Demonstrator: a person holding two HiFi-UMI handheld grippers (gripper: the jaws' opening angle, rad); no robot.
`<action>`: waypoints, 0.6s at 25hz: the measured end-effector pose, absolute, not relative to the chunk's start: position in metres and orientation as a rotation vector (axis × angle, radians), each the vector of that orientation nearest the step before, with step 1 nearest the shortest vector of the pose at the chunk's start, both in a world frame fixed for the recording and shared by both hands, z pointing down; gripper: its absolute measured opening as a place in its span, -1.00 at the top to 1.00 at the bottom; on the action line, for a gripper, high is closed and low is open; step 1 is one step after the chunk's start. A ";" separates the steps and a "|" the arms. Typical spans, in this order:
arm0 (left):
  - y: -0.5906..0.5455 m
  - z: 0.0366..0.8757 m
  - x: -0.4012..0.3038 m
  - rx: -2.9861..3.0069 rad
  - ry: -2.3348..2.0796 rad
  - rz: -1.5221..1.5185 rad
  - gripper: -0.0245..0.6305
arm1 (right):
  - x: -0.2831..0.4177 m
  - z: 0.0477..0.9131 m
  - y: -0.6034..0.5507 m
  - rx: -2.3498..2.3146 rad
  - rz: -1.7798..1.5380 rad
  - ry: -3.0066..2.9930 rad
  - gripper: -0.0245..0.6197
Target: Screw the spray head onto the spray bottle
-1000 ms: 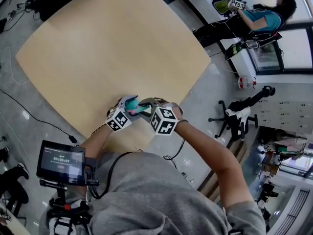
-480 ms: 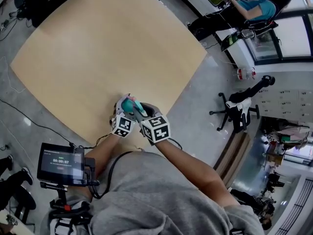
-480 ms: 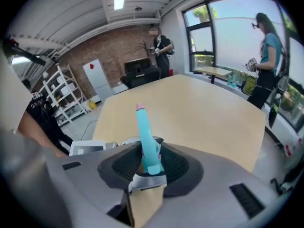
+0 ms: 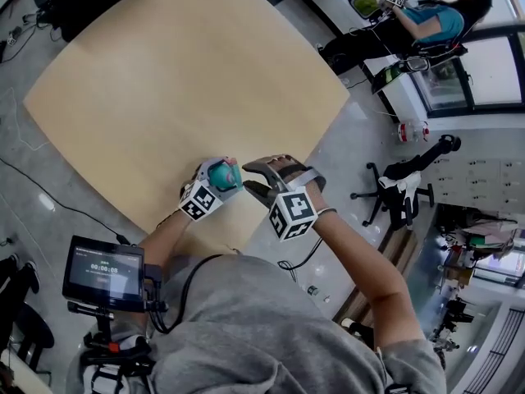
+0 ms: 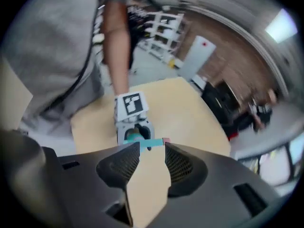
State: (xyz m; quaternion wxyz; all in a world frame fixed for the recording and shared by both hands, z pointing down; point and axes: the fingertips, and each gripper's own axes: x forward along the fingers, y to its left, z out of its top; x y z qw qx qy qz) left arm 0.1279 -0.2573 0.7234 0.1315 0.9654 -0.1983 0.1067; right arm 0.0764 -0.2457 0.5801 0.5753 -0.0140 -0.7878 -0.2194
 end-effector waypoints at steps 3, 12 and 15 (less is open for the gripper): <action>-0.254 0.726 0.129 2.822 -0.461 0.338 -0.20 | 0.075 0.585 -0.237 -0.379 -0.899 -1.618 0.46; -0.251 0.725 0.131 2.841 -0.351 0.354 -0.20 | 0.082 0.616 -0.224 -0.783 -0.946 -1.419 0.46; -0.252 0.722 0.132 2.853 -0.350 0.325 -0.20 | 0.089 0.615 -0.228 -0.777 -0.910 -1.403 0.46</action>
